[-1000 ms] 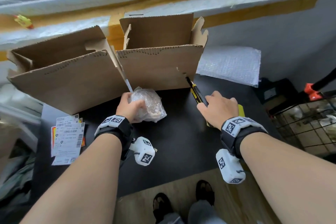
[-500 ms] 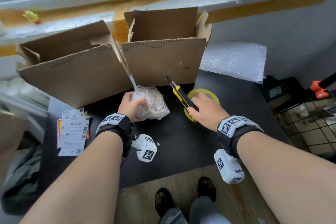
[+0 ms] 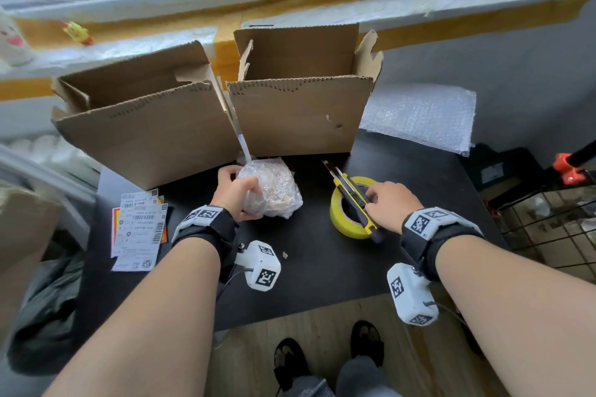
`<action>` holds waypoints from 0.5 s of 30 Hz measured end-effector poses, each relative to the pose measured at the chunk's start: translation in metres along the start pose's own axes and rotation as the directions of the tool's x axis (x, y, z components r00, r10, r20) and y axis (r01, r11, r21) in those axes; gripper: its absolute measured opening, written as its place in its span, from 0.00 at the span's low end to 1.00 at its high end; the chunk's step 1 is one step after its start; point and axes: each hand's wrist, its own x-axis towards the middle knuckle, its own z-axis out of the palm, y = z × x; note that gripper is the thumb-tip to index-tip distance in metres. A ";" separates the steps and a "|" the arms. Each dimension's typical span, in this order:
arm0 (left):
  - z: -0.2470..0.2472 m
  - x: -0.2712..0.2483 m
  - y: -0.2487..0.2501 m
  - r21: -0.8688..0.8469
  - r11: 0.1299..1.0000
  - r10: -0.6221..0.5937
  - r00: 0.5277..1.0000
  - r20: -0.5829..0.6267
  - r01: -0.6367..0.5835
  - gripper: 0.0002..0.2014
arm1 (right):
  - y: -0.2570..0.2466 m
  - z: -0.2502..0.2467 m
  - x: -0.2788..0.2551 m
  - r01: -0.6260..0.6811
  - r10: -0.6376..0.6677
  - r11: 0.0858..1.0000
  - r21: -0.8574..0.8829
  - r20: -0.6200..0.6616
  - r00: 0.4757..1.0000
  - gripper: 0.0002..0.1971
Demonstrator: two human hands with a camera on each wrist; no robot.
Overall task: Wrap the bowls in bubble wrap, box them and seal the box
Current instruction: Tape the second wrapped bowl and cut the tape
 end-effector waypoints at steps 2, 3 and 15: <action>-0.001 -0.006 0.006 -0.009 1.000 -0.006 1.000 0.007 0.006 0.25 | -0.005 -0.003 -0.003 -0.013 0.013 1.000 0.000 -0.046 0.999 0.16; -0.002 -0.010 0.009 -0.015 1.000 -0.023 0.999 0.027 0.023 0.24 | -0.009 -0.007 -0.004 -0.012 0.015 0.999 0.029 -0.084 0.996 0.16; -0.042 -0.060 0.080 -0.249 0.969 0.038 0.989 0.146 0.000 0.22 | -0.155 -0.089 -0.032 0.080 -0.440 0.609 0.789 0.251 0.862 0.21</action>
